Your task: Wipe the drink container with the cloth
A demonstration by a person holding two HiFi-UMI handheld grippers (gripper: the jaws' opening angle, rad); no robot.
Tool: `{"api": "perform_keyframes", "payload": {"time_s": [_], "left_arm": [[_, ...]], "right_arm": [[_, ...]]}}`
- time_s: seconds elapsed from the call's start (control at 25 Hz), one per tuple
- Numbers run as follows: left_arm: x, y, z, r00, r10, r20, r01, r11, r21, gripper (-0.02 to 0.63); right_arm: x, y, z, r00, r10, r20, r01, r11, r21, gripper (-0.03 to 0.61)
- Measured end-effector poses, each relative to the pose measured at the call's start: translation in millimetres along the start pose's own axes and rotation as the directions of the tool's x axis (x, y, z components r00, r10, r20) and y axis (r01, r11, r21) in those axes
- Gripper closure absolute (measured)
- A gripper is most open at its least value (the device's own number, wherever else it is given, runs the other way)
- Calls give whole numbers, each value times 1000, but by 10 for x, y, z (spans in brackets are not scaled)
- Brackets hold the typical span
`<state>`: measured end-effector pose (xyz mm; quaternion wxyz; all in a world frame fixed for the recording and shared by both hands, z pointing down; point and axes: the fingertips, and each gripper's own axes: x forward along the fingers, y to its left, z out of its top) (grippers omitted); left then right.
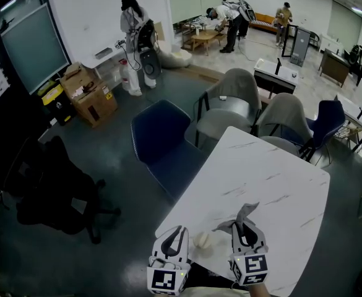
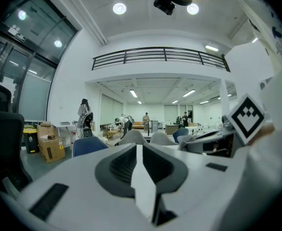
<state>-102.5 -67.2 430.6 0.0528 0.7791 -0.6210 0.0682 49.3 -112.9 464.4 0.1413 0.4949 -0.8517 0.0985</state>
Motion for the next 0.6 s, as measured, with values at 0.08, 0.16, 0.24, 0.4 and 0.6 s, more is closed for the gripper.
{"api": "perform_keyframes", "payload": {"time_s": [0.08, 0.16, 0.24, 0.4, 0.6], "left_arm": [[-5, -21, -8, 1000, -1, 0, 1, 1000, -2, 568], [-7, -35, -15, 1000, -7, -2, 7, 1000, 3, 568], [-2, -46, -11, 1000, -12, 0, 12, 1000, 11, 568], [-13, -44, -2, 1000, -12, 2, 12, 1000, 7, 568], [-18, -27, 17, 1000, -14, 9, 14, 1000, 5, 568]], "right_arm": [[-12, 1, 9, 1000, 0, 5, 0, 1000, 7, 522], [-17, 11, 19, 1000, -1, 9, 1, 1000, 9, 522], [-16, 15, 30, 1000, -2, 12, 2, 1000, 10, 522], [-13, 32, 25, 1000, 0, 12, 0, 1000, 17, 522], [-5, 68, 26, 1000, 2, 9, -2, 1000, 5, 522]]}}
